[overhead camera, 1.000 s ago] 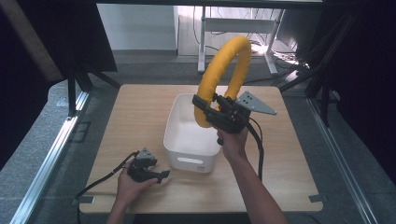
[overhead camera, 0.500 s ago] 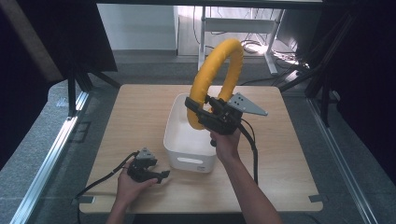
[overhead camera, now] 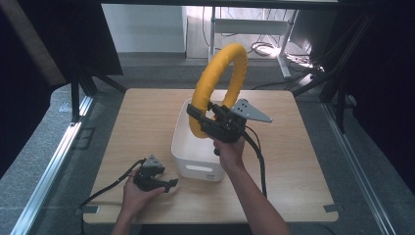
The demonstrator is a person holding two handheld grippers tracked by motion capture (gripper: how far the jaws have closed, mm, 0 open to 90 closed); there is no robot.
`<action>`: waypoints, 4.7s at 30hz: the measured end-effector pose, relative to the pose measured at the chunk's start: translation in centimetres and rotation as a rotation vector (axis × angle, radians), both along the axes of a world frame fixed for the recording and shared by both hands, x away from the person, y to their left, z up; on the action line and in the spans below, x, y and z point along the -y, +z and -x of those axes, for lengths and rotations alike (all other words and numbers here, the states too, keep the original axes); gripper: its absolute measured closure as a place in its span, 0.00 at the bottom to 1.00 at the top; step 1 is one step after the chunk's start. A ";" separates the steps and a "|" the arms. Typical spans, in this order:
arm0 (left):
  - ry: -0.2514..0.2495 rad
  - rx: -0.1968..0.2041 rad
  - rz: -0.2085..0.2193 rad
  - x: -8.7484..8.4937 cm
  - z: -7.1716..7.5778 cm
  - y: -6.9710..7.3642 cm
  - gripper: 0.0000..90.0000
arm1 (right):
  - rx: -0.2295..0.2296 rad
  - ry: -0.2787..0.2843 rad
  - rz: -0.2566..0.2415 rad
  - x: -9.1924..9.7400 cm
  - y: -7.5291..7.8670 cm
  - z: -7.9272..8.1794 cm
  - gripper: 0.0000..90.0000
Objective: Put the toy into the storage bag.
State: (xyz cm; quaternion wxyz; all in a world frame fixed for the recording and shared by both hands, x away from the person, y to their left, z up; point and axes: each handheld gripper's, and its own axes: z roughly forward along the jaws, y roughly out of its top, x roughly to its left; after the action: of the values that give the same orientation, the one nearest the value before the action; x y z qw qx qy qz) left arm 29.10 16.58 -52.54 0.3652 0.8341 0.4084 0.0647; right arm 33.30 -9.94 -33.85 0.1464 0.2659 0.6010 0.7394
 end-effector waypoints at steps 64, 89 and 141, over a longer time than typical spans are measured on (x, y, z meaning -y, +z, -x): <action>0.006 -0.007 0.007 0.1 0.0 -0.1 0.26 | -0.067 -0.047 0.022 -4.2 -5.7 2.1 0.55; 0.000 -0.009 0.000 0.1 0.0 -0.2 0.26 | -0.084 -0.059 0.034 -4.5 -7.3 2.7 0.55; -0.001 -0.015 0.001 0.2 0.0 -0.3 0.26 | -0.210 -0.089 0.171 -4.9 -9.0 3.3 0.54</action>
State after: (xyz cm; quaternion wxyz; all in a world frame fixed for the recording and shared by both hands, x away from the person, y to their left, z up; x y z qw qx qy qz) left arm 29.13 16.35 -52.84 0.3627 0.8344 0.4109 0.0579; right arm 30.01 -4.99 -42.80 0.1374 0.3549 0.6614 0.6463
